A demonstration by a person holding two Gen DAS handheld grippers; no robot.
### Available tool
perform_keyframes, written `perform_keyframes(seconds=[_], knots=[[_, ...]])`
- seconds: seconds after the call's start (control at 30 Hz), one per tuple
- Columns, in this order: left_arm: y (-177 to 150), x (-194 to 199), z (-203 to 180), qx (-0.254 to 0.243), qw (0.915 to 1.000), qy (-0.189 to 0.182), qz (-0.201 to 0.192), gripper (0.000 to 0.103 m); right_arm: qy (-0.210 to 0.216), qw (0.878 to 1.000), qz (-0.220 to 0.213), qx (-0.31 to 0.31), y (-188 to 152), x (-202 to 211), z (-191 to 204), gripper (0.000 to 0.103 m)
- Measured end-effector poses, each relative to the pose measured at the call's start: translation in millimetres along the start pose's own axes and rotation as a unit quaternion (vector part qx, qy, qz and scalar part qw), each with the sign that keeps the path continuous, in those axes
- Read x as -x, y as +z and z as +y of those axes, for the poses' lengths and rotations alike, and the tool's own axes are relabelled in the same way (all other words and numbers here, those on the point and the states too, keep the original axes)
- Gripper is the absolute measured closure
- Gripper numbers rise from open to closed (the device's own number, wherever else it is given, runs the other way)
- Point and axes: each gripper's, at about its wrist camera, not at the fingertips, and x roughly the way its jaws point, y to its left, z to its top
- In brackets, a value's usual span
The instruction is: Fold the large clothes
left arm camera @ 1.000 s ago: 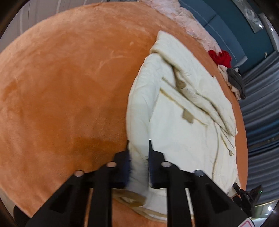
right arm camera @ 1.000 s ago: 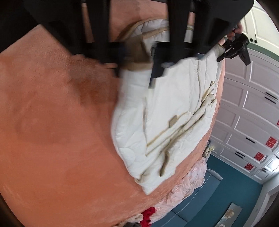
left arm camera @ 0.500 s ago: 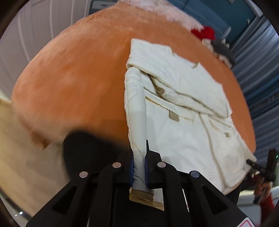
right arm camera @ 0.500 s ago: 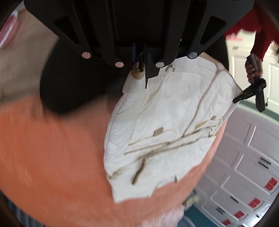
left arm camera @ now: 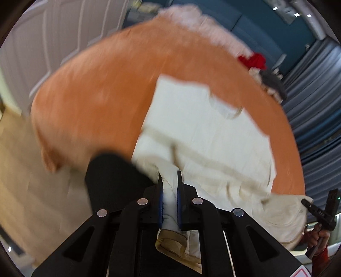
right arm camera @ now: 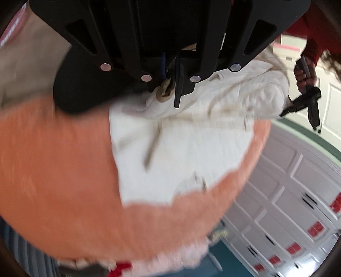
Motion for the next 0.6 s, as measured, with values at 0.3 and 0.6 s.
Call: perform_keyframes(seconds=[0.3, 0.6], knots=[[111.4, -65.7, -31.0, -0.039, 0.9968, 0.011, -0.069, 0.095, -0.011, 0.991, -0.114, -0.066, 95.3, -56.0, -29.6, 0.098], [141.5, -139.0, -18.6, -0.009, 0.9982, 0.039, -0.045, 0.087, -0.003, 0.983, -0.130, -0.126, 132.7, -108.6, -50.0, 0.086]])
